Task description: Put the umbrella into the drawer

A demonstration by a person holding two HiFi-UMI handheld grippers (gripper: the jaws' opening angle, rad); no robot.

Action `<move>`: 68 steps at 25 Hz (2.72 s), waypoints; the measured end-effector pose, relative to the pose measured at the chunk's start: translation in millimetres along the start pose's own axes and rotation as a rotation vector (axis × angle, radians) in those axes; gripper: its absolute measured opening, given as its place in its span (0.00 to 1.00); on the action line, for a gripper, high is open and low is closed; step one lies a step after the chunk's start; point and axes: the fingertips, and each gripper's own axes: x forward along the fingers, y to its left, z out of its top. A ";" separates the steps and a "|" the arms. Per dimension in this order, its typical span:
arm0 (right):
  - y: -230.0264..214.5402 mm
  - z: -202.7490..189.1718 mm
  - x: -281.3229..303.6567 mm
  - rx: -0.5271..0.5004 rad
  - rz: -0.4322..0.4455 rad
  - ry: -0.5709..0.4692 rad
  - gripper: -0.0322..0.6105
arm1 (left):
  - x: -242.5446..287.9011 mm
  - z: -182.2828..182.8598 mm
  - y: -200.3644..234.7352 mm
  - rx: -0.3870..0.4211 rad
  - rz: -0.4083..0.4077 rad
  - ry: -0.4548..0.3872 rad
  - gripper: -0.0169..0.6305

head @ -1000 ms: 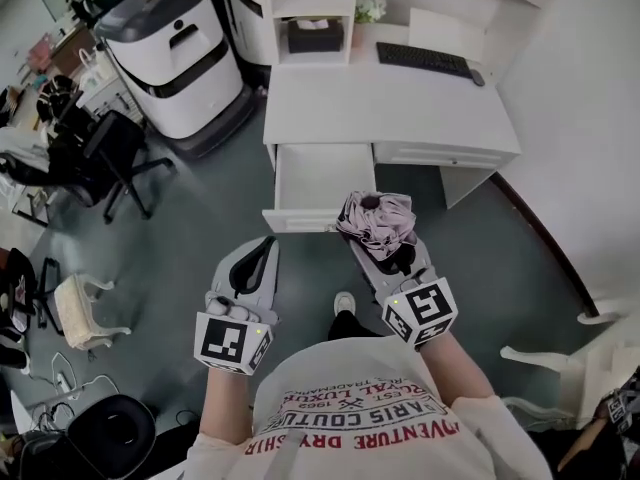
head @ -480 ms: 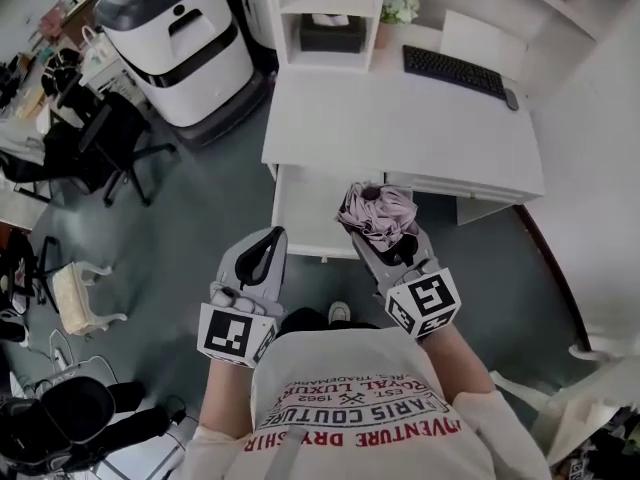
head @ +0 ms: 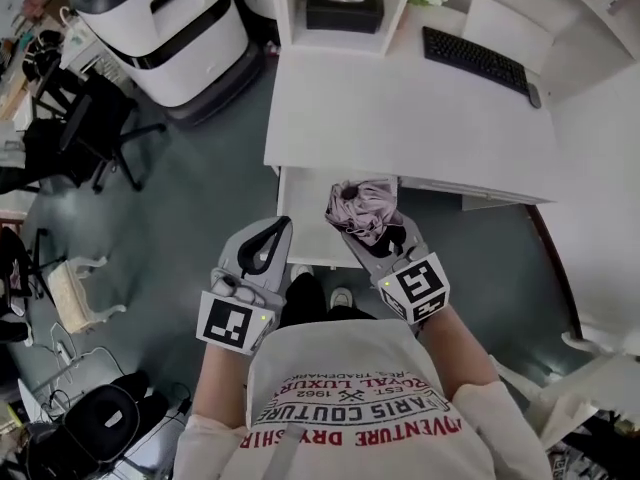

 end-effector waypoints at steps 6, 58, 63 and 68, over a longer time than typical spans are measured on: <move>-7.8 -61.8 68.1 -0.039 0.111 0.184 0.39 | 28.8 -53.7 33.5 -0.057 -0.023 0.064 0.03; -17.0 -183.5 151.2 -0.001 0.098 0.422 0.35 | 25.4 -133.7 52.7 -0.106 0.054 0.108 0.03; -19.4 -137.7 132.3 0.001 0.052 0.328 0.14 | 24.7 -108.4 50.6 -0.077 0.041 0.083 0.03; -14.3 -83.0 94.8 0.021 0.020 0.207 0.05 | 17.6 -67.6 37.8 -0.021 0.021 0.049 0.03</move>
